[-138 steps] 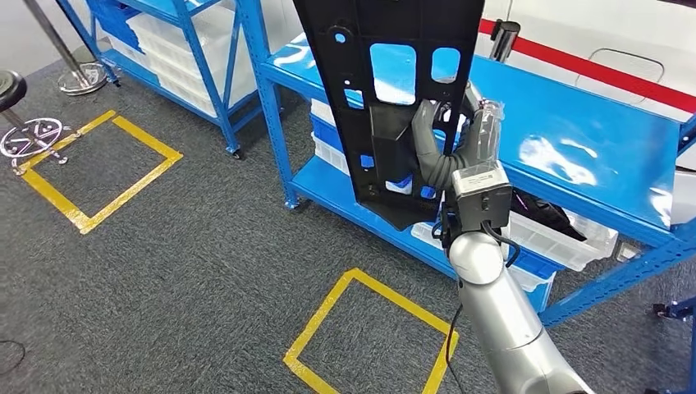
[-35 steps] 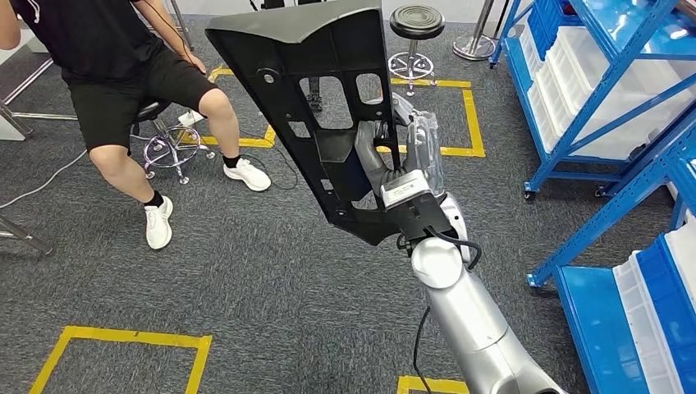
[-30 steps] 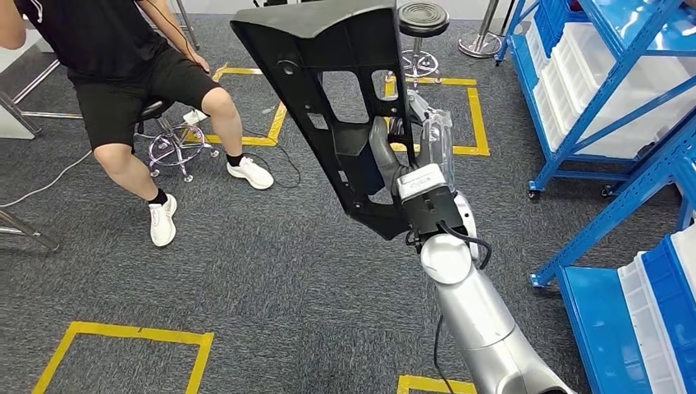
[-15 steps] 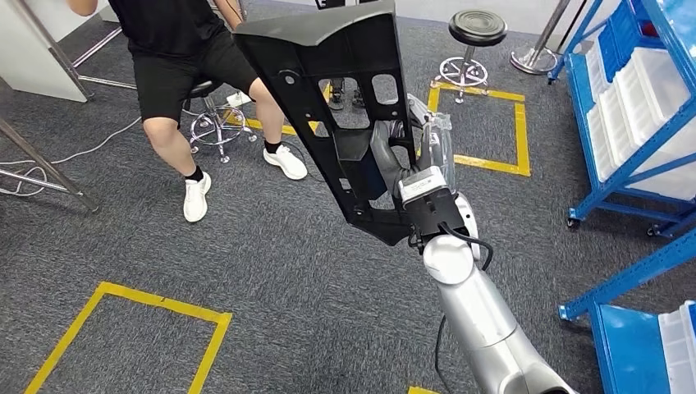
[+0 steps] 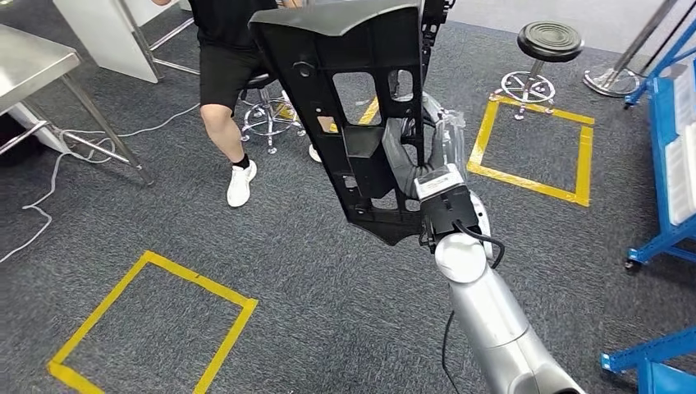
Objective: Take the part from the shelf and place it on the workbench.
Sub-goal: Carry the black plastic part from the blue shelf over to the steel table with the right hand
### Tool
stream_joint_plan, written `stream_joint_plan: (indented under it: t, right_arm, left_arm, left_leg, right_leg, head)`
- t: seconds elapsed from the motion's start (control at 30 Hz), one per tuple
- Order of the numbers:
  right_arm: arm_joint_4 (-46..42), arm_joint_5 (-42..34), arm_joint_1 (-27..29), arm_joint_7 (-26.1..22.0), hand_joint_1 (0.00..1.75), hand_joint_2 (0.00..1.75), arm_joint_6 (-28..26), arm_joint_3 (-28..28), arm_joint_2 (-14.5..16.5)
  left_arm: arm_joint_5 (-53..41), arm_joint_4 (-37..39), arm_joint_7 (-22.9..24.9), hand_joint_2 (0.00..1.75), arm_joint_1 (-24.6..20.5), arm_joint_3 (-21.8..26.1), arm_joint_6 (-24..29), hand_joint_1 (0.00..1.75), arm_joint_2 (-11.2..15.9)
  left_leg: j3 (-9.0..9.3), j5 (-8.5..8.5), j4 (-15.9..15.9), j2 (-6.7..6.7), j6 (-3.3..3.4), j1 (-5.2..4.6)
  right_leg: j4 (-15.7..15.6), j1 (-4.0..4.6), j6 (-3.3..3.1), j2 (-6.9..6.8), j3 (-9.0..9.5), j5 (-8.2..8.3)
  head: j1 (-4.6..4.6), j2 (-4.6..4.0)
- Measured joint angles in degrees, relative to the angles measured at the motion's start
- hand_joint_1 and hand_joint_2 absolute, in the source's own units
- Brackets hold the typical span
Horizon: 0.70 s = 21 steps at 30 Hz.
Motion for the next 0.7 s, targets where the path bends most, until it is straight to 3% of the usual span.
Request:
stream_joint_plan:
  t: [0.07, 0.13, 0.17, 0.23, 0.3, 0.37, 0.43, 0.5, 0.57, 0.63, 0.67, 0.7]
  right_arm:
    - [-0.26, -0.01, 0.28, -0.01, 1.75, 1.75, 0.00, -0.01, -0.19]
    - [-0.31, -0.04, 0.77, 0.00, 1.75, 1.75, 0.00, -0.01, -0.43]
    - [-0.31, -0.07, 0.96, 0.01, 1.75, 1.75, 0.00, -0.01, -0.50]
    - [-0.39, -0.09, 1.11, 0.02, 1.75, 1.75, 0.00, -0.01, -0.54]
    - [-0.58, -0.09, 1.09, 0.02, 1.75, 1.75, 0.00, -0.02, -0.57]
    - [-0.71, -0.10, 1.08, 0.01, 1.75, 1.75, 0.00, -0.02, -0.63]
    - [-0.82, -0.11, 1.11, 0.01, 1.75, 1.75, 0.00, -0.02, -0.66]
    - [-1.02, -0.13, 1.14, 0.01, 1.75, 1.75, 0.00, -0.03, -0.74]
    - [-1.15, -0.13, 1.25, 0.00, 1.75, 1.75, 0.00, -0.07, -1.04]
    - [-1.16, -0.15, 1.57, 0.01, 1.75, 1.75, -0.01, -0.11, -1.41]
    - [-1.16, -0.19, 1.72, 0.02, 1.75, 1.75, -0.04, -0.12, -1.55]
    - [-1.16, -0.23, 1.81, 0.02, 1.75, 1.75, -0.08, -0.13, -1.63]
  left_arm:
    - [-0.01, 0.01, -0.02, 1.75, -0.15, 0.00, 0.02, 0.00, 0.01]
    - [-0.01, 0.02, -0.02, 1.75, -0.20, 0.00, 0.03, 0.00, 0.02]
    - [-0.01, 0.02, -0.02, 1.75, -0.16, 0.00, 0.03, 0.00, 0.02]
    - [-0.01, 0.02, -0.02, 1.75, -0.12, 0.00, 0.03, 0.00, 0.03]
    - [-0.01, -0.01, -0.03, 1.75, -0.23, -0.01, 0.03, 0.00, 0.08]
    - [-0.04, -0.02, -0.07, 1.75, -0.35, -0.01, 0.04, 0.00, 0.14]
    - [-0.07, -0.02, -0.09, 1.75, -0.34, -0.01, 0.07, 0.00, 0.21]
    - [-0.07, -0.02, -0.10, 1.75, -0.34, 0.00, 0.08, 0.00, 0.20]
    - [-0.07, -0.02, -0.11, 1.75, -0.51, 0.00, 0.08, 0.00, 0.14]
    - [-0.07, -0.02, -0.11, 1.75, -0.65, 0.00, 0.08, 0.00, 0.14]
    - [-0.08, -0.02, -0.10, 1.75, -0.63, 0.00, 0.08, 0.00, 0.14]
    - [-0.10, -0.02, -0.08, 1.75, -0.59, 0.00, 0.08, 0.00, 0.13]
  left_leg:
    - [-3.36, -3.52, 6.88, 3.40, -0.34, -0.02]
    - [-6.75, -5.75, 13.25, 4.46, -0.50, 0.07]
    - [-7.11, -5.38, 13.72, 4.58, -0.43, 0.08]
    - [-4.11, -2.06, 7.96, 5.51, 0.08, -0.08]
    - [-0.02, 0.55, 0.55, 7.99, 0.94, -0.68]
    - [1.26, 0.94, -1.97, 8.95, 1.55, -1.26]
    - [1.38, 1.24, -2.45, 7.65, 2.02, -1.25]
    - [2.02, 1.84, -3.43, 6.41, 2.60, -0.91]
    - [2.44, 2.20, -3.94, 5.03, 2.95, -0.68]
    - [2.44, 2.22, -3.93, 3.36, 3.02, -0.64]
    - [2.44, 2.21, -3.91, 2.50, 2.99, -0.63]
    - [2.49, 2.18, -3.87, 1.66, 2.93, -0.60]
  right_leg:
    - [-0.04, 0.34, -0.60, -1.21, 0.15, -0.18]
    - [-0.03, 0.74, -0.88, -2.60, 0.19, -0.38]
    - [-0.03, 0.90, -0.98, -3.27, 0.22, -0.47]
    - [-0.03, 1.15, -1.07, -4.47, 0.43, -0.66]
    - [-0.04, 1.48, -0.87, -5.46, 0.73, -0.95]
    - [-0.08, 1.66, -0.43, -6.43, 0.92, -1.20]
    - [-0.16, 1.68, 0.15, -7.22, 1.06, -1.42]
    - [1.57, 1.59, 0.50, -5.27, 0.48, -2.47]
    - [7.72, 1.28, 0.29, -2.12, -2.34, -5.13]
    - [14.91, 1.01, 0.37, -1.06, -6.16, -7.50]
    - [16.28, 0.88, 0.76, -0.95, -7.11, -7.54]
    - [15.40, 0.73, 1.36, -0.87, -6.95, -6.67]
  head:
    - [-0.30, 0.00]
    - [-0.32, 0.00]
    - [-0.33, 0.00]
    - [-0.34, 0.00]
    - [-0.24, 0.00]
    - [-0.18, 0.00]
    - [-0.23, 0.00]
    - [-0.16, 0.00]
    - [0.06, 0.00]
    - [0.23, 0.00]
    - [0.25, 0.00]
    - [0.25, 0.00]
